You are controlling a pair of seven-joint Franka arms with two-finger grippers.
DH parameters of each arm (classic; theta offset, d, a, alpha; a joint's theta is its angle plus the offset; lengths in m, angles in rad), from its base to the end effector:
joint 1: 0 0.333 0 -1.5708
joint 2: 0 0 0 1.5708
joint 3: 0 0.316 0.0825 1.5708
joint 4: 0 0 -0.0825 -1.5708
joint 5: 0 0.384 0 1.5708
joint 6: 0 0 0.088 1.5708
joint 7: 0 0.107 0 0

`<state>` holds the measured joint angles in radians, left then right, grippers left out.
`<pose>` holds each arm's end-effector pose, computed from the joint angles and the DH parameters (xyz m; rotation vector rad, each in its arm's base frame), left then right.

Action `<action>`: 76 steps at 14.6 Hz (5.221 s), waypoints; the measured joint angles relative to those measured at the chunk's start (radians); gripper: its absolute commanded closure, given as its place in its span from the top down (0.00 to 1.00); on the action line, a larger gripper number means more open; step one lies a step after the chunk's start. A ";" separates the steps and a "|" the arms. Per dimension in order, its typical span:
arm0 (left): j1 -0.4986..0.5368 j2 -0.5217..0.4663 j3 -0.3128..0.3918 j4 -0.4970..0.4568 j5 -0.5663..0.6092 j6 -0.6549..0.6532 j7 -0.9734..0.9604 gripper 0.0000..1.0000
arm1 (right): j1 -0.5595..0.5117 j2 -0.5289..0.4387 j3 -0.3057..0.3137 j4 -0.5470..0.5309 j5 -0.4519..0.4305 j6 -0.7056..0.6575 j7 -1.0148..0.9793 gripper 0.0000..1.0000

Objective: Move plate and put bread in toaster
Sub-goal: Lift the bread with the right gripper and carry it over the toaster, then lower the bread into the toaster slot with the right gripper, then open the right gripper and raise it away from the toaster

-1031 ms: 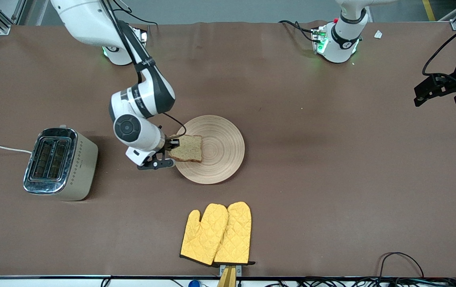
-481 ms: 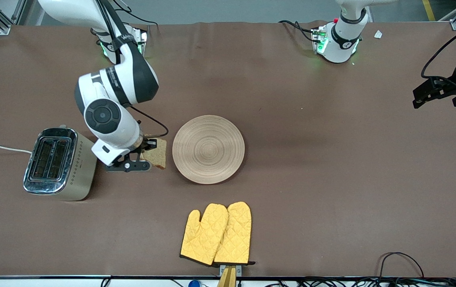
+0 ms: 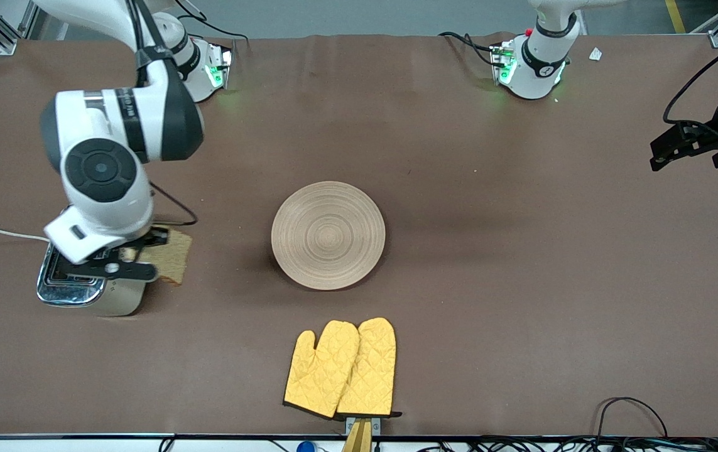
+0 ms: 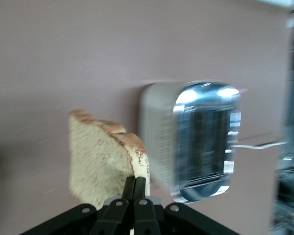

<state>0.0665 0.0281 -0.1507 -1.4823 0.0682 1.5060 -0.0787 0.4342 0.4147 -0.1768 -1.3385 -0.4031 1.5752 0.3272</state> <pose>0.5559 -0.0379 0.6451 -3.0776 0.0018 -0.0017 0.6475 0.1490 0.4944 2.6390 -0.0316 -0.0328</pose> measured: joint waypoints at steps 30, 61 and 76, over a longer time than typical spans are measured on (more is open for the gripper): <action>0.006 0.008 0.000 0.000 0.000 -0.002 0.000 1.00 | -0.178 0.067 0.001 -0.035 -0.225 -0.098 -0.273 0.00; 0.006 0.014 0.000 0.000 0.000 -0.002 0.000 1.00 | -0.151 0.110 0.012 -0.044 -0.184 0.023 -0.192 0.06; 0.006 0.016 0.000 0.001 0.000 -0.002 0.003 1.00 | -0.253 0.051 -0.004 0.091 0.141 0.022 -0.186 1.00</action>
<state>0.0729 0.0440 -0.1508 -1.4810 0.0682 1.5037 -0.0761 0.1813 0.4653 -0.1810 -1.2478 -0.2621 1.5970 0.1409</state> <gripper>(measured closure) 0.000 0.000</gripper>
